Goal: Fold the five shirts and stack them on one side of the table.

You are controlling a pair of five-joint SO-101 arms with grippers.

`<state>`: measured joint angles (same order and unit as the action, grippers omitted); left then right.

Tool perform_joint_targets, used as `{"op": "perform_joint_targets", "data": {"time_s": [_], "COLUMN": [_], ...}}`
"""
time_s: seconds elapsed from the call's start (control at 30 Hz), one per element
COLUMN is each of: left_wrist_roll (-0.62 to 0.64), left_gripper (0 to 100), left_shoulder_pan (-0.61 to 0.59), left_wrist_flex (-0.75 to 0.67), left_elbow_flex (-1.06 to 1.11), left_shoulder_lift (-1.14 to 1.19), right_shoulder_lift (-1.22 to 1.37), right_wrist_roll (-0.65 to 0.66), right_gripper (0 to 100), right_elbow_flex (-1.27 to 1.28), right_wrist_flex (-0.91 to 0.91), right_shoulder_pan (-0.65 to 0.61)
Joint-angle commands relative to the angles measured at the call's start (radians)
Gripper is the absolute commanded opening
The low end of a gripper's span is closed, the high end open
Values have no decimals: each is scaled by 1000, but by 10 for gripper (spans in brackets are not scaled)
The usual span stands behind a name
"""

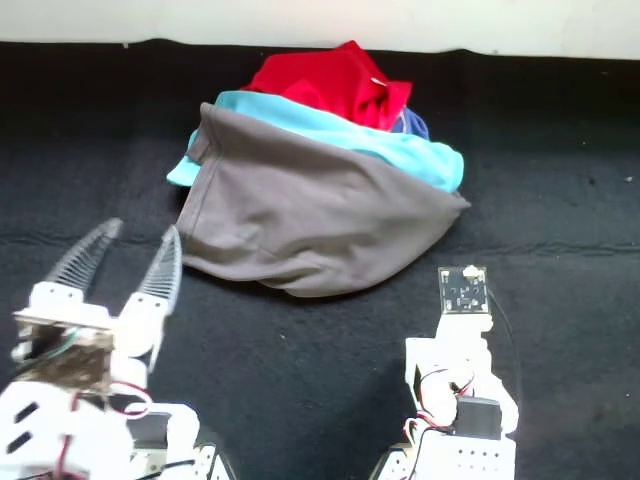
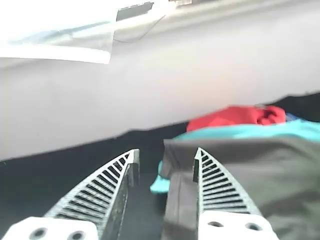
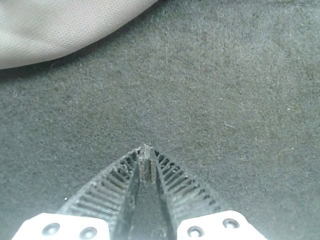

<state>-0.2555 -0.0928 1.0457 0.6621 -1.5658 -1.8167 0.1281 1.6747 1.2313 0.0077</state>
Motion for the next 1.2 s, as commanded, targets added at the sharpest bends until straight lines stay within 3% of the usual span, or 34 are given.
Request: {"op": "perform_joint_targets", "data": {"time_s": [0.0,0.33,0.47,0.7,1.0,1.17], "left_wrist_roll": [2,8,206,385,425,417], "left_gripper": [189,226,338,334,333,329], "left_shoulder_pan": [12,110,131,162,248,228], "left_wrist_flex": [15,137,173,175,189,189], "left_elbow_flex": [-236,-576,-728,-1032,-1397,-1509], "left_shoulder_lift": [298,1033,1254,1715,2215,2439], "right_shoulder_lift": [-15,-15,-15,-15,-15,-15], "right_wrist_roll": [-3,-3,-3,-3,-3,-3], "right_gripper": [7,7,7,7,7,7], "right_elbow_flex": [134,134,134,134,134,134], "right_wrist_flex": [15,15,15,15,15,15], "right_shoulder_pan": [-8,-8,-8,-8,-8,-8]}}
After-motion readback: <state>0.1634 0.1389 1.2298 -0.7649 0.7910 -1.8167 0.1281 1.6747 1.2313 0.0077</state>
